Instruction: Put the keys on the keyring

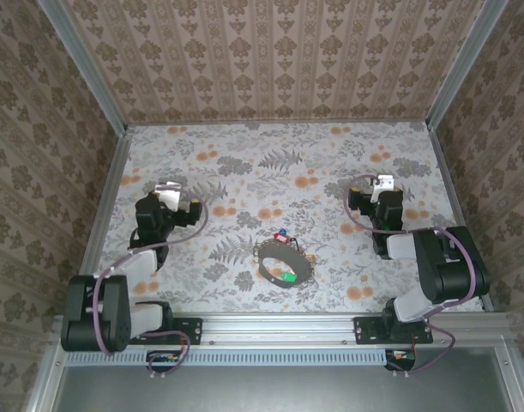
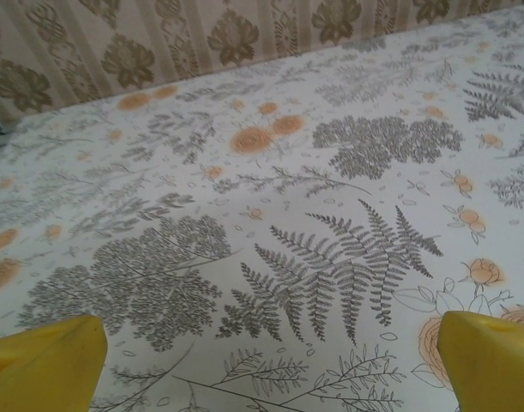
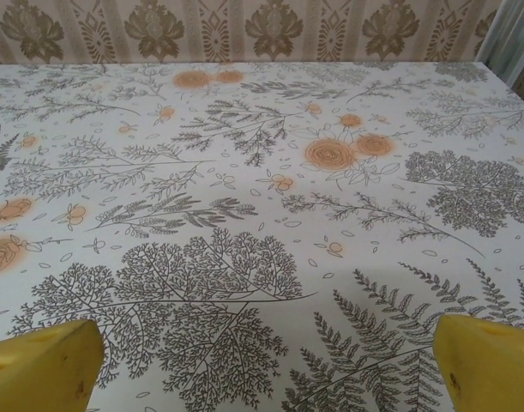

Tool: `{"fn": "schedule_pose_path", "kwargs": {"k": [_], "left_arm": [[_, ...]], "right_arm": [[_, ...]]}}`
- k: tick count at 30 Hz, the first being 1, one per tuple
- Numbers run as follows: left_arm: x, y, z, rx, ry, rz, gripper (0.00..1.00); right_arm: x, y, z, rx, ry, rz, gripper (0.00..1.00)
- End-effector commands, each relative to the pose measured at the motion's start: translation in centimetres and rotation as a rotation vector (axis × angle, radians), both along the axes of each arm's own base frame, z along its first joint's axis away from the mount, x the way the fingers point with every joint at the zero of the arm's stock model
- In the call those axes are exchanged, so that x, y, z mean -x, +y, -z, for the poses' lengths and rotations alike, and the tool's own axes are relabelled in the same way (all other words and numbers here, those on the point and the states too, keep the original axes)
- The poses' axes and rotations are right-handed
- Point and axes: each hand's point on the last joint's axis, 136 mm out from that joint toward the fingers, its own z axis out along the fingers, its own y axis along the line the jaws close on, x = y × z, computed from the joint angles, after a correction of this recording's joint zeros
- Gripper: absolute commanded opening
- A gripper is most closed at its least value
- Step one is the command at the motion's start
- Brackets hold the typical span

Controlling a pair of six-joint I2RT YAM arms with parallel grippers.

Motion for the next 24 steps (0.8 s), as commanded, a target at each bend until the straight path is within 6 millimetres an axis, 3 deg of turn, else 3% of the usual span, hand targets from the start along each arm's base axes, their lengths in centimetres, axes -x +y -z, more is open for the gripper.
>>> {"fn": "schedule_pose_path", "kwargs": {"k": [1, 15, 19, 22, 24], "left_arm": [[-0.6, -1.2, 0.0, -0.020, -0.059, 0.092, 1.00], [-1.7, 0.7, 0.7, 0.095, -0.048, 0.092, 1.00], [-2.9, 2.8, 1.3, 0.130, -0.017, -0.020, 1.00], [-3.3, 2.6, 2.0, 0.082, -0.052, -0.039, 1.00], [-3.4, 3.7, 2.6, 0.080, -0.010, -0.122, 1.00]], "right_arm": [[-0.1, 0.3, -0.4, -0.022, -0.010, -0.002, 1.00], [-0.1, 0.3, -0.4, -0.018, -0.007, 0.001, 1.00], [-0.1, 0.3, -0.4, -0.019, -0.009, 0.000, 0.99], [-0.1, 0.3, -0.4, -0.019, -0.008, 0.001, 1.00], [-0.1, 0.3, -0.4, -0.018, -0.008, 0.001, 1.00]]}}
